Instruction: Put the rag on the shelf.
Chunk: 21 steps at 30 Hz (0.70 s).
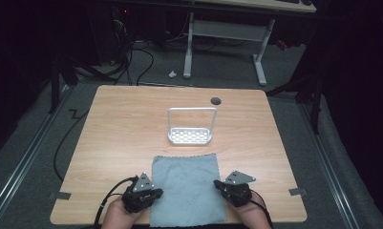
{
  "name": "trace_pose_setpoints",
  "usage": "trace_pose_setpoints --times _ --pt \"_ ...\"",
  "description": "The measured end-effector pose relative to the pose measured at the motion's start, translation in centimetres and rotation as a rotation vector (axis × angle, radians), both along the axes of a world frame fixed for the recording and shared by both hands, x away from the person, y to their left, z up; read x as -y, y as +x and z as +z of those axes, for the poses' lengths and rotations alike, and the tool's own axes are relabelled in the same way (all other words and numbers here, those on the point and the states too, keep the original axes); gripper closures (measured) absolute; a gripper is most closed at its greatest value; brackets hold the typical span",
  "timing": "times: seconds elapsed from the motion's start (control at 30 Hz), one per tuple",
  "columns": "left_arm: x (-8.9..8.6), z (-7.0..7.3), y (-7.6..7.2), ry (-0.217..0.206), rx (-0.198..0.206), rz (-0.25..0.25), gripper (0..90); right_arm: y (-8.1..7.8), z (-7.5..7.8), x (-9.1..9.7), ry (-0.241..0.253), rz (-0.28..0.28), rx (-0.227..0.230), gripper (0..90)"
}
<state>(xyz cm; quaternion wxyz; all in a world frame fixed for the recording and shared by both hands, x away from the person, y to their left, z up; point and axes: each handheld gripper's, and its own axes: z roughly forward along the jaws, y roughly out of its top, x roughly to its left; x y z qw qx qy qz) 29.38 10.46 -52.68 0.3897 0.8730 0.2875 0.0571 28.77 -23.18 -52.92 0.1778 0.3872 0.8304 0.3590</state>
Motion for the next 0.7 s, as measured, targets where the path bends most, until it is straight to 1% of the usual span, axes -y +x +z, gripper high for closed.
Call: trace_pose_setpoints --times 0.03,0.07,0.1,0.13,0.17,0.23,0.27,0.33,0.37,0.4,0.43,0.47,0.5,0.53,0.57,0.6,0.63,0.7 --pt "0.2 0.0 -0.2 0.001 0.000 -0.008 85.9 -0.2 0.0 0.3 0.002 -0.004 -0.003 90.0" --pt "0.4 0.0 -0.4 -0.002 -0.008 -0.019 85.9 -0.4 0.0 0.6 0.008 -0.006 -0.009 90.0" --pt "0.4 0.0 -0.4 -0.002 -0.008 -0.019 85.9 -0.4 0.0 0.6 0.008 -0.006 -0.009 90.0" --pt "0.5 0.0 -0.6 -0.007 -0.023 -0.035 85.9 -0.7 0.1 0.8 0.004 -0.005 -0.013 90.0" --pt "0.7 0.1 -1.2 -0.005 -0.033 -0.060 85.9 -1.5 0.2 1.3 -0.006 -0.001 -0.023 90.0" --pt "0.8 0.2 -1.6 0.002 -0.044 -0.084 85.2 -2.2 0.2 1.5 -0.005 0.000 -0.021 90.0" --pt "0.9 0.3 -1.8 0.004 -0.050 -0.090 85.0 -2.5 0.2 1.6 -0.013 0.005 -0.014 90.0" --pt "1.0 0.4 -1.8 0.012 -0.044 -0.090 84.2 -2.7 0.4 1.6 -0.029 0.010 -0.016 88.6" --pt "0.9 0.5 -1.8 0.016 -0.019 -0.077 84.2 -2.7 0.4 1.6 -0.029 0.010 -0.016 88.6" --pt "0.6 0.6 -1.3 -0.004 -0.001 -0.042 82.8 -2.6 0.8 1.9 0.023 0.001 0.005 86.9" --pt "0.6 0.6 -1.3 -0.004 -0.001 -0.042 82.4 -2.5 0.9 2.0 0.047 -0.007 0.011 86.3" --pt "-0.1 0.7 -0.4 -0.031 0.019 0.026 81.2 -2.3 1.1 2.2 0.067 -0.020 0.023 85.7" --pt "-0.4 0.7 0.1 -0.040 0.029 0.063 80.1 -2.2 1.1 2.4 0.073 -0.026 0.025 84.9" --pt "-0.4 0.7 0.1 -0.040 0.029 0.063 78.4 -2.1 1.1 2.5 0.076 -0.028 0.019 84.6" --pt "-1.1 0.6 1.3 -0.045 0.049 0.151 76.2 -2.0 0.9 2.6 0.074 -0.026 0.013 83.9" --pt "-1.3 0.5 1.9 -0.053 0.053 0.185 74.9 -1.9 0.8 2.6 0.069 -0.024 0.012 83.3" --pt "-1.4 0.4 2.5 -0.057 0.055 0.214 74.6 -1.9 0.7 2.7 0.065 -0.021 0.009 82.7" --pt "-1.2 0.0 3.5 -0.041 0.062 0.255 70.7 -1.8 0.7 2.7 0.067 -0.019 0.011 80.9"
